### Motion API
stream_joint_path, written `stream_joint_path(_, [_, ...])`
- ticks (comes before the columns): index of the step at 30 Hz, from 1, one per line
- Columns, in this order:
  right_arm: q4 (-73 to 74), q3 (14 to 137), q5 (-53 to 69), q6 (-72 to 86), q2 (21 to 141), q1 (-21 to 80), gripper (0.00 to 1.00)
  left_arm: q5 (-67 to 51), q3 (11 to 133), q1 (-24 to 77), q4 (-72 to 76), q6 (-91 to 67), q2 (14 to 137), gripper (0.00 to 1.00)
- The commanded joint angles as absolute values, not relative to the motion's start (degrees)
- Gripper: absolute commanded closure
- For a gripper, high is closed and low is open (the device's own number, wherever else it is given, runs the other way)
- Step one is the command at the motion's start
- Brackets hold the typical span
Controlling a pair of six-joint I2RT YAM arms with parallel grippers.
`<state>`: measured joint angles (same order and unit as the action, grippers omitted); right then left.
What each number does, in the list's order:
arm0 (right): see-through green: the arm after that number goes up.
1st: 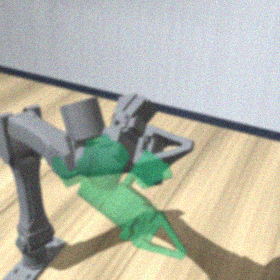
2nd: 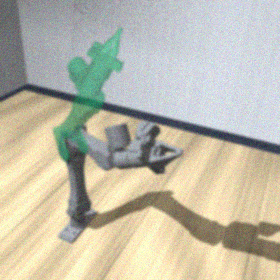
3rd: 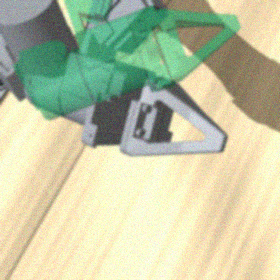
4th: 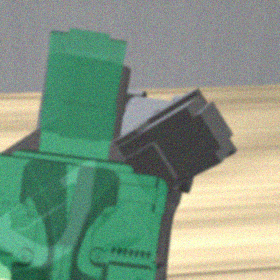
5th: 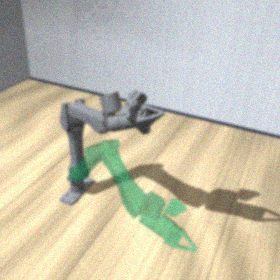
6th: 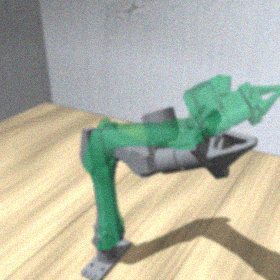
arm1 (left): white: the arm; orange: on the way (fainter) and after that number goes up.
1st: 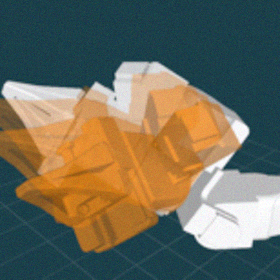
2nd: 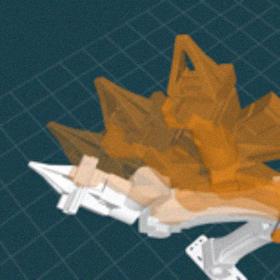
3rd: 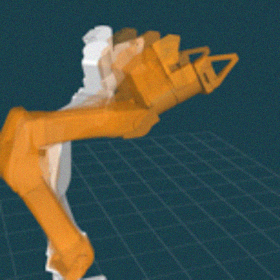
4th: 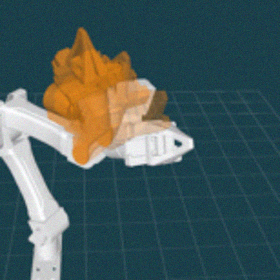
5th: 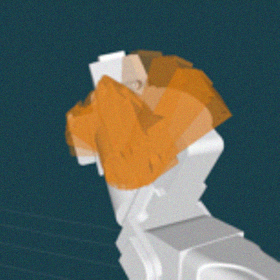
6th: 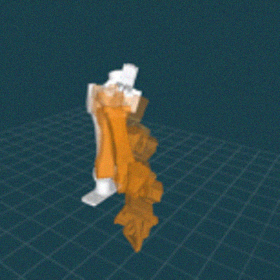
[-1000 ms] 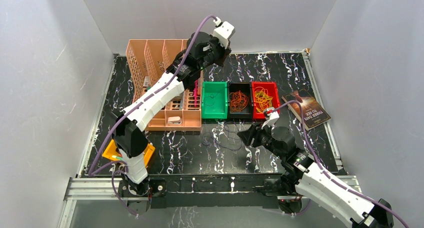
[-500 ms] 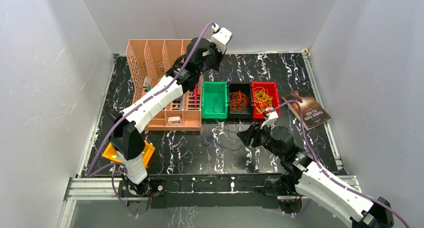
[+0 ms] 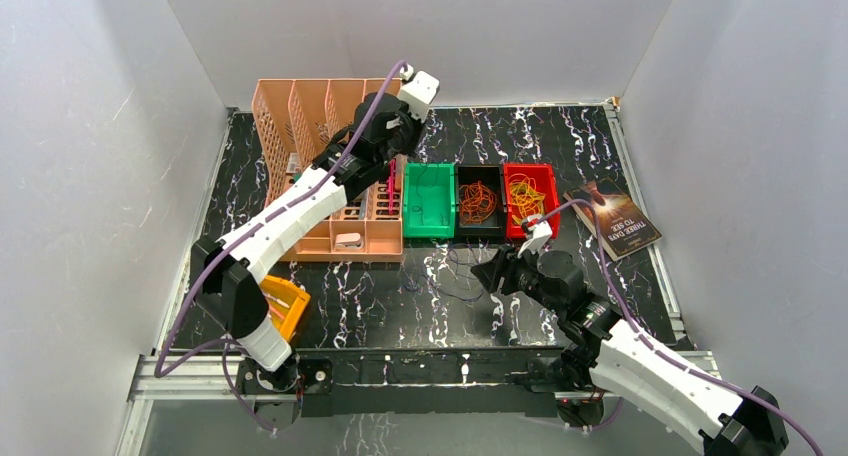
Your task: Untangle the cables
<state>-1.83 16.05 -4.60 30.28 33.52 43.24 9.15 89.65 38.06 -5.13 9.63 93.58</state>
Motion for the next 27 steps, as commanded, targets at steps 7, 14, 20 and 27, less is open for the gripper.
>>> stream_joint_path(7, [-4.13, 16.08, -4.81, 30.94, 31.48, 43.29, 0.4, 7.22, 85.34, 37.79, -4.77, 6.18, 95.51, 1.0])
stream_joint_path(14, [-2.91, 15.97, -5.51, 31.02, 30.0, 43.25, 0.4, 6.77, 85.6, 37.8, -4.36, 6.29, 99.55, 1.0])
stream_joint_path(20, [-2.18, 16.06, -5.7, 31.11, 29.39, 43.26, 0.4, 6.74, 85.3, 37.79, -4.29, 6.13, 102.36, 1.0])
stream_joint_path(27, [-1.86, 16.16, -5.76, 31.09, 29.16, 43.29, 0.4, 5.34, 87.09, 37.79, -5.72, 5.17, 107.01, 1.0])
